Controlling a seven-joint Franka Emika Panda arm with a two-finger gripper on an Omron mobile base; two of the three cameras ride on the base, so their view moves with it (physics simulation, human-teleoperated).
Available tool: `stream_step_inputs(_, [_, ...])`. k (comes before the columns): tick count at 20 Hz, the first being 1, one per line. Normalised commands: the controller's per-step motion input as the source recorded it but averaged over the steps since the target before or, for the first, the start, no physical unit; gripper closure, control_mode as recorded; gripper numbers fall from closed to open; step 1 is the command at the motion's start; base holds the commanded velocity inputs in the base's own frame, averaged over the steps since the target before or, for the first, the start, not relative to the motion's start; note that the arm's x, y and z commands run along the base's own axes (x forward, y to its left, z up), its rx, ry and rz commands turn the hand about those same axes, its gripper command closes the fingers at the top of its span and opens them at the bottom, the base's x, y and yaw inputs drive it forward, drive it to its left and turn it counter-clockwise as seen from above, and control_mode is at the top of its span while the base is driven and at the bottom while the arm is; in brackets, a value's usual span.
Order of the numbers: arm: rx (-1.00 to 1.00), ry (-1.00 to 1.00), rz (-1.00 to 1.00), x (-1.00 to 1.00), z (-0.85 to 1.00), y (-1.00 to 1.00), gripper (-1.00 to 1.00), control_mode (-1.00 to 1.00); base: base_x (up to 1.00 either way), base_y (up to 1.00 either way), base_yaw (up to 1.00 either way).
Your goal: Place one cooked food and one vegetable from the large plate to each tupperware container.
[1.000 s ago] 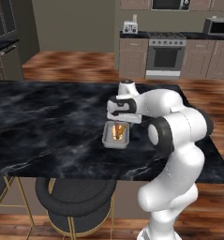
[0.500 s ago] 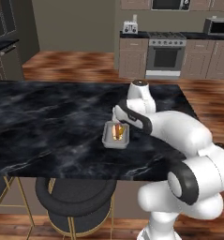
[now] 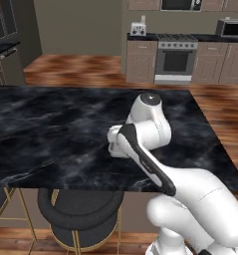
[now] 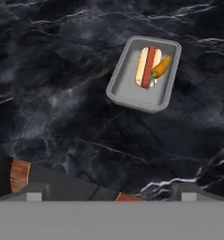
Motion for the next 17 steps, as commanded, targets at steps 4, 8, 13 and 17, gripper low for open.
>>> stream_step_inputs(4, [-0.31, -0.11, 0.16, -0.92, 0.1, 1.0, -1.0, -1.0, 0.0, 0.0, 0.0])
stream_step_inputs(8, [-0.34, -0.11, 0.13, -0.99, 0.0, 1.0, -1.0, -1.0, 0.0, 0.0, 0.0])
stream_step_inputs(13, [-0.31, 0.07, 0.02, -0.19, 0.0, 0.83, -1.0, -1.0, 0.0, 0.0, 0.0])
stream_step_inputs(17, [-0.28, 0.14, 0.0, 0.0, 0.0, 0.55, -1.0, -1.0, 0.0, 0.0, 0.0])
